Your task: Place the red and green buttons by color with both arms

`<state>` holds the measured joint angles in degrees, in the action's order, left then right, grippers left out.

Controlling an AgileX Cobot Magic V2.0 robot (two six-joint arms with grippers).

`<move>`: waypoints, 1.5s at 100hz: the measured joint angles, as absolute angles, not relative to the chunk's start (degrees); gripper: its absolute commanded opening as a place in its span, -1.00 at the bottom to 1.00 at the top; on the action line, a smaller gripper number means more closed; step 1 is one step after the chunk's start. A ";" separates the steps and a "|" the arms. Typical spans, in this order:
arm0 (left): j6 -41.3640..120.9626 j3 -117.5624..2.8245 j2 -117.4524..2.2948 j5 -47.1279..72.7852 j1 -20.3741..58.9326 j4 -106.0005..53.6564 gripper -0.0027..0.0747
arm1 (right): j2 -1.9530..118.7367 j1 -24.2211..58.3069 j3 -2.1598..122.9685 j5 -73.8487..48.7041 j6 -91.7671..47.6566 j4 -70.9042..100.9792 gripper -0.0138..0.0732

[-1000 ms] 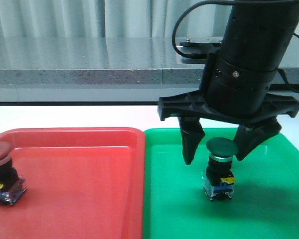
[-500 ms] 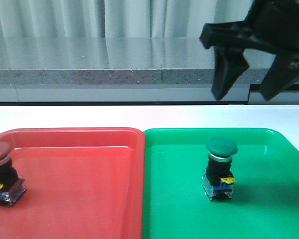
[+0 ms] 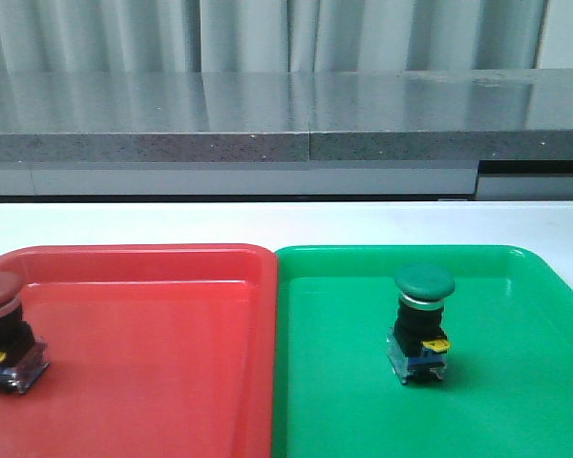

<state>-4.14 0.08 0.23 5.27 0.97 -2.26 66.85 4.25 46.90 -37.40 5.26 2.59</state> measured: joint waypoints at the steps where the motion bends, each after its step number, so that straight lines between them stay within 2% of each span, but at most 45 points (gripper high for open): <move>1: -4.14 0.08 0.23 5.27 0.97 -2.26 -0.98 | 66.48 4.05 46.56 -37.28 5.14 2.70 0.19; 21: -4.14 0.08 0.23 5.27 0.97 -2.26 -0.98 | 61.22 0.41 41.37 -33.20 3.17 2.69 -0.65; 28: -4.14 0.08 0.23 5.27 0.97 -2.26 -0.98 | 59.10 0.17 39.47 -31.25 3.08 2.73 -0.84; 59: -4.14 0.08 0.23 5.27 0.97 -2.26 -0.98 | 49.74 0.00 32.39 -22.77 2.95 2.73 -0.83; 80: -4.14 0.08 0.23 5.27 0.97 -2.26 -0.98 | 44.22 -0.04 28.40 -18.44 -2.31 2.73 -0.83; 103: -4.14 0.08 0.23 5.27 0.97 -2.26 -0.98 | 37.63 -0.04 24.56 -16.23 -4.06 2.73 -0.83; 150: -4.14 0.08 0.23 5.27 0.97 -2.26 -0.98 | 16.36 -0.04 17.83 -13.87 -1.77 1.79 -0.83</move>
<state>-4.14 0.08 0.23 5.27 0.97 -2.26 16.36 -0.04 17.83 -13.87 -1.77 1.79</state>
